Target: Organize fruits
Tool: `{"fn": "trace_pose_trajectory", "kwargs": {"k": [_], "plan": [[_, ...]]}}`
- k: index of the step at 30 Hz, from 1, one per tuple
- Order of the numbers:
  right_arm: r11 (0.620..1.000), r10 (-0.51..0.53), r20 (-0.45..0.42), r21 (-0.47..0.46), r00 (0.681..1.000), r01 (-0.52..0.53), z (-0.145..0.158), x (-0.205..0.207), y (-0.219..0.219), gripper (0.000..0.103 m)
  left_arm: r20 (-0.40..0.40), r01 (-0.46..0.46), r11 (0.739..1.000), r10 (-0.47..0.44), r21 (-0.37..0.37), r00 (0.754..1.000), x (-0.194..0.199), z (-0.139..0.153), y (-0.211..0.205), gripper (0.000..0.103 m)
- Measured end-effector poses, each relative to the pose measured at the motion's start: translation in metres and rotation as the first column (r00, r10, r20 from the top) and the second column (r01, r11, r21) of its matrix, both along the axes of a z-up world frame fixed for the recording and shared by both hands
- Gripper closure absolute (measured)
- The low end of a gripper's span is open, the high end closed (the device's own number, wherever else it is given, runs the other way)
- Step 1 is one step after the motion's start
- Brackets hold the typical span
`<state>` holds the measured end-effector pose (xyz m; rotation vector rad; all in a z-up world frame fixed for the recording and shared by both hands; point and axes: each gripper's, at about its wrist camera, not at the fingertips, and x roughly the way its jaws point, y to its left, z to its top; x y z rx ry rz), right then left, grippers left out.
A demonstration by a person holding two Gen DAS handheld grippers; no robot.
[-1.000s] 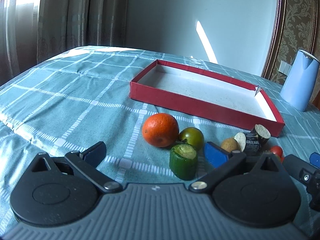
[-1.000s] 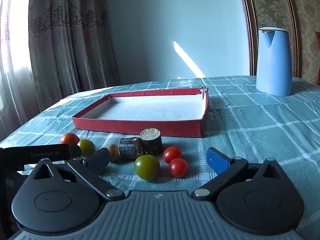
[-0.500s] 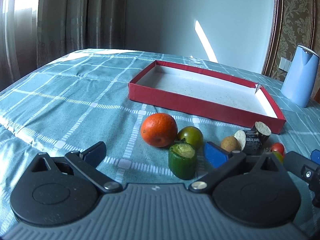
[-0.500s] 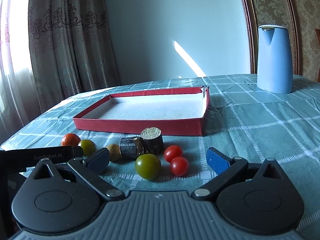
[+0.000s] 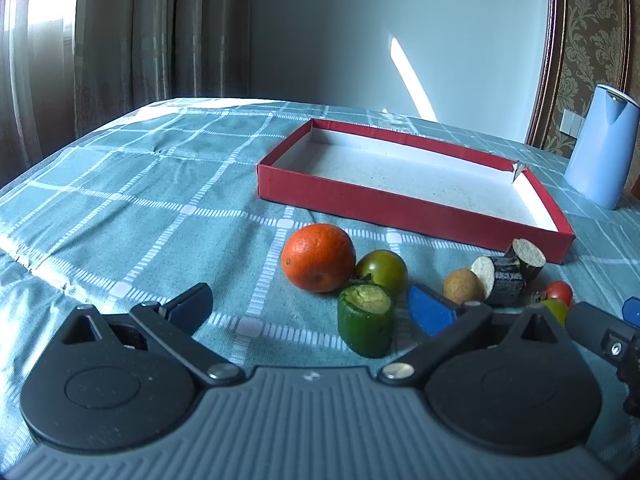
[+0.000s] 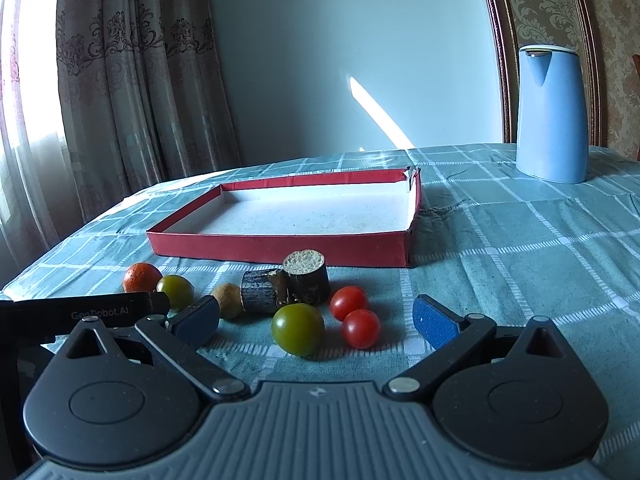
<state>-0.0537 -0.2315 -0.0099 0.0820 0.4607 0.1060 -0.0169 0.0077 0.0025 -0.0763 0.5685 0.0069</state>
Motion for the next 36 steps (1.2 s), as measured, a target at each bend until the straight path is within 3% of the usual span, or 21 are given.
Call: {"fn": "trace_pose_trajectory", "kwargs": {"k": [36], "plan": [[1.000, 0.000, 0.045, 0.011, 0.999, 0.000, 0.0035, -0.0095, -0.0033, 0.000, 0.008, -0.015, 1.000, 0.015, 0.018, 1.000, -0.0010, 0.0011, 0.0002, 0.000]]}}
